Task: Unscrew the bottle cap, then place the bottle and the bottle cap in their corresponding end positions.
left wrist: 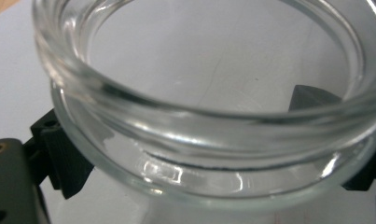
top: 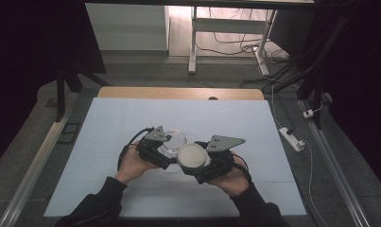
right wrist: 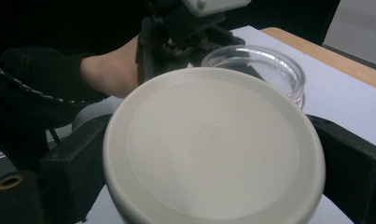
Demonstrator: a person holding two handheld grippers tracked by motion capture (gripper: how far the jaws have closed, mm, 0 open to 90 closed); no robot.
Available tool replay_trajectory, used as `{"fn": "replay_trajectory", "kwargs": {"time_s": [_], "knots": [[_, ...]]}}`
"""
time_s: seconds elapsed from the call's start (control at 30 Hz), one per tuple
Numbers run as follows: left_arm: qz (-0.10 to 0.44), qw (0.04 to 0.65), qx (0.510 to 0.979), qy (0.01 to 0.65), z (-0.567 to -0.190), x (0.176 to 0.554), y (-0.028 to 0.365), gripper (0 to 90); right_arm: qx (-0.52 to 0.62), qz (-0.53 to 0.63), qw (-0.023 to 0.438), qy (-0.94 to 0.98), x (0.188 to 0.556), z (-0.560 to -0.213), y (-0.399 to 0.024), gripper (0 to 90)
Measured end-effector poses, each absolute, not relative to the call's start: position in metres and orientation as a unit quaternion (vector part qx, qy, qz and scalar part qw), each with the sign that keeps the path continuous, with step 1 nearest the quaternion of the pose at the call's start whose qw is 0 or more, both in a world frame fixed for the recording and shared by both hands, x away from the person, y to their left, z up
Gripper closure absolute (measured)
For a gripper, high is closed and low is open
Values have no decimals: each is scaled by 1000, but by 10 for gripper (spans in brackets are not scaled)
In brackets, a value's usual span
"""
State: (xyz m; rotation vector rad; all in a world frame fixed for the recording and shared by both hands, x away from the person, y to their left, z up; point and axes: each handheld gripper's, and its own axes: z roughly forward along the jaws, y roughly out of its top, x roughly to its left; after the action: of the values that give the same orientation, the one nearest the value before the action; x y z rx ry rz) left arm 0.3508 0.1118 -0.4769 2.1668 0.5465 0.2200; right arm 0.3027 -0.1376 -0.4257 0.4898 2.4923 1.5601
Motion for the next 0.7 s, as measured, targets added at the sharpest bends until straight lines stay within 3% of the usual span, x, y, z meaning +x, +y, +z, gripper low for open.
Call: {"fn": "replay_trajectory", "kwargs": {"time_s": [0.7], "knots": [[106, 445, 857, 238, -473, 372, 113, 74, 163, 514, 80, 838, 298, -447, -136, 72]]}}
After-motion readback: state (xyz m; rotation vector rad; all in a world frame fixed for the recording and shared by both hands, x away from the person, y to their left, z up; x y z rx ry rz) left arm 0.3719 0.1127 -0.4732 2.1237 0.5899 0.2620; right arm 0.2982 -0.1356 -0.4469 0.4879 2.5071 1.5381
